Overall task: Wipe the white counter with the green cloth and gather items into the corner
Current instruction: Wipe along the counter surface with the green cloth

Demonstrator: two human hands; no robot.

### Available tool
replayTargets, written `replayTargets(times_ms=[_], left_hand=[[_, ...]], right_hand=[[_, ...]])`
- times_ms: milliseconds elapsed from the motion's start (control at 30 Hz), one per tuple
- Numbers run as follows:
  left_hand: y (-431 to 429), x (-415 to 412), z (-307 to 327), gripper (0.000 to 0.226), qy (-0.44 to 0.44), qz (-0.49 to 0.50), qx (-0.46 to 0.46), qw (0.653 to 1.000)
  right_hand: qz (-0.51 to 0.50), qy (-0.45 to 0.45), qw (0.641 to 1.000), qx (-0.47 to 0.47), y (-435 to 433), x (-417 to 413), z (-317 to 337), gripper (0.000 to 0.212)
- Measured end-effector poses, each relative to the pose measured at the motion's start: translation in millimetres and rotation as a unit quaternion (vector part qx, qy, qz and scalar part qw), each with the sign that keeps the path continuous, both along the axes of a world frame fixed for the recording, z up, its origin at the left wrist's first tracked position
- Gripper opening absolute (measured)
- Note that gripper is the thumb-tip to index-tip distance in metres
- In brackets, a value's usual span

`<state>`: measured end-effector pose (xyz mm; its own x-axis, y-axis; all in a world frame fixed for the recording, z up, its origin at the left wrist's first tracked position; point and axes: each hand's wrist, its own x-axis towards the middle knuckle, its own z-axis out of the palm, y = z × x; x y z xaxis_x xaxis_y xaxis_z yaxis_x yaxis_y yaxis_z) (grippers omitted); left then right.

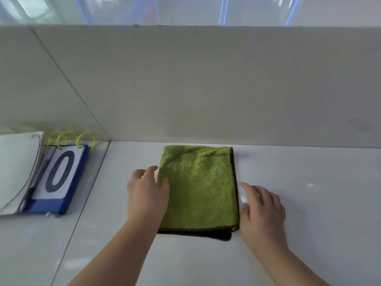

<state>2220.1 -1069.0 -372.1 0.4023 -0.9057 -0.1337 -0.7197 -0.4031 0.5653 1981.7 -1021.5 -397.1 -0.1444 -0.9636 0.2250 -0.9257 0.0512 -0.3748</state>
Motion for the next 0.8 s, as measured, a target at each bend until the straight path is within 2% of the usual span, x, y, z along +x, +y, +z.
replayTargets(times_ms=[67, 133, 233, 367, 667, 800], left_hand=[[3, 10, 4, 0.050, 0.019, 0.001, 0.039, 0.999], [0, 4, 5, 0.046, 0.042, -0.018, 0.038, 0.998], [-2, 5, 9, 0.034, 0.066, -0.012, 0.023, 0.997], [-2, 10, 13, 0.032, 0.085, -0.008, -0.002, 0.996], [-10, 69, 17, 0.033, 0.082, 0.069, -0.035, 0.994], [-22, 104, 16, 0.031, 0.167, 0.152, -0.066, 0.972]], right_hand=[[0.033, -0.072, 0.997, 0.013, -6, 11, 6, 0.039], [0.030, -0.117, 0.990, 0.072, -10, 20, 13, 0.036], [0.013, -0.133, 0.985, 0.111, -17, 41, 17, 0.047], [-0.015, -0.163, 0.978, 0.130, -27, 59, 26, 0.054], [0.028, -0.202, 0.972, 0.121, -45, 119, 24, 0.053], [0.069, -0.218, 0.965, 0.128, -53, 151, 21, 0.055]])
